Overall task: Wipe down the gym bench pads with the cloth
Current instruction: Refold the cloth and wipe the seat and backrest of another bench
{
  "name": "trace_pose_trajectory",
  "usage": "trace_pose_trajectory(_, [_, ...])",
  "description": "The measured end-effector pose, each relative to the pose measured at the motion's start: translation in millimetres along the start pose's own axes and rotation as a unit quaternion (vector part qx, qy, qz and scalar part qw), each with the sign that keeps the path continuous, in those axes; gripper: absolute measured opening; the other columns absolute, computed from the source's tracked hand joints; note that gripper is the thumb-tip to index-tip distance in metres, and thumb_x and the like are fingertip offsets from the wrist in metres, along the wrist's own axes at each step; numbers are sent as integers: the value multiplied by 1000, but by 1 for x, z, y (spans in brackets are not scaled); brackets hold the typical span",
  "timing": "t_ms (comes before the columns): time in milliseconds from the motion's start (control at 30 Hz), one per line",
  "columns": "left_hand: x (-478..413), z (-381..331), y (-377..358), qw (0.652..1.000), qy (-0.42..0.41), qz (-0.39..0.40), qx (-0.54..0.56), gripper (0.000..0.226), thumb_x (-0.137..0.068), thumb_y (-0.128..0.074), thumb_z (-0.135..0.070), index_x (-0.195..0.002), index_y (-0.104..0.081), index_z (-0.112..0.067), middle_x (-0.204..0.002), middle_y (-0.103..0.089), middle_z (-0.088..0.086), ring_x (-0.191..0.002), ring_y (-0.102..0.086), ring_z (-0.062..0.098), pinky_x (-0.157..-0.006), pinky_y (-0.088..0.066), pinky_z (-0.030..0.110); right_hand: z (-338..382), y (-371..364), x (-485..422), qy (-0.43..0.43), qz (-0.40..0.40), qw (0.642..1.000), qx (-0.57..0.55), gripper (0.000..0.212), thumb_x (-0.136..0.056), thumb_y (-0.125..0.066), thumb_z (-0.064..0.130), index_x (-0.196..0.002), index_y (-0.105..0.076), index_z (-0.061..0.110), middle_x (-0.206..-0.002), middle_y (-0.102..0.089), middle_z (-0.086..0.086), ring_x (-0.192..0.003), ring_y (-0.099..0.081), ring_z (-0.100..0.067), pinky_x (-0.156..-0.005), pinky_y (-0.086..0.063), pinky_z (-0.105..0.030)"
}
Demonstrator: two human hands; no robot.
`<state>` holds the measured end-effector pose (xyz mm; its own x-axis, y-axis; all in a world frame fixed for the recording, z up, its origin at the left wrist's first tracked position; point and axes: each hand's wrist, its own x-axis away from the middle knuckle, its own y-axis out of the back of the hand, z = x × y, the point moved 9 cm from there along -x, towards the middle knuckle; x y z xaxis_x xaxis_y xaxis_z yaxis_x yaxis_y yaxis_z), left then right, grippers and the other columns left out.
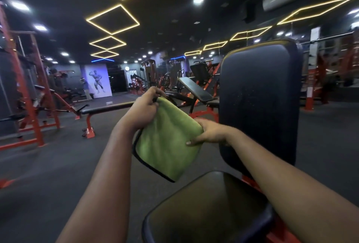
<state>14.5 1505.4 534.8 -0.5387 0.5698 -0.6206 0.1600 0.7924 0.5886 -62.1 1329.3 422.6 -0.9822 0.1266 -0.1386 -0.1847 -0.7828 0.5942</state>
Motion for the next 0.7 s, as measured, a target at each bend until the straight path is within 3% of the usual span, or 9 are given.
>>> trace_pose_trajectory(100, [-1,-5,5,999,-29,-38,10,43,-93,-36,-4,-112,-50,-39,-111,-60,-6,-99,-54,5,-70,-42,28,2,9,17,13,-20,999,-39,45,-77,-88,25,-117,-69,19,-105,-77,-1,-95,-72,-19,-76,-59,-36])
trace_pose_trajectory(200, [1,-5,-2,992,-28,-123,27,38,-96,-34,-3,-114,-42,-35,-109,-59,-2,-93,-56,11,-67,-40,30,27,57,46,56,-121,989,-58,42,-75,-91,23,-108,-71,7,-100,-76,-16,-84,-73,-25,-69,-60,-41])
trace_pose_trajectory(333, [-17,-35,-41,974,-17,-203,100,36,-91,-29,2,-106,-27,-31,-93,-52,0,-81,-52,13,-58,-34,29,70,141,103,57,-289,950,105,46,-66,-94,39,-99,-70,18,-95,-73,1,-87,-69,-13,-74,-58,-29])
trace_pose_trajectory(500, [-78,-123,-80,957,-93,-239,137,32,-71,-29,5,-93,-37,-17,-82,-49,10,-73,-44,23,-59,-32,39,112,229,159,42,-423,864,271,41,-66,-92,45,-90,-63,27,-85,-65,12,-78,-61,-3,-62,-44,-20])
trace_pose_trajectory(567, [-106,-158,-96,947,-115,-257,154,32,-73,-32,8,-92,-46,-13,-89,-51,13,-80,-46,25,-66,-37,40,120,266,172,23,-478,816,323,43,-66,-91,48,-94,-63,30,-91,-64,9,-84,-59,-7,-69,-44,-23])
trace_pose_trajectory(633, [-119,-176,-111,946,-58,-299,114,31,-84,-40,6,-101,-57,-13,-109,-49,13,-98,-46,26,-83,-42,38,122,290,175,-13,-512,770,380,46,-67,-89,51,-100,-65,29,-108,-58,2,-106,-52,-16,-87,-45,-34])
trace_pose_trajectory(700, [-122,-190,-141,947,5,-311,75,23,-95,-48,-15,-111,-62,-21,-126,-44,12,-115,-41,30,-97,-38,44,107,311,171,-54,-506,771,382,45,-69,-88,51,-98,-63,27,-115,-51,-2,-118,-47,-23,-96,-46,-39])
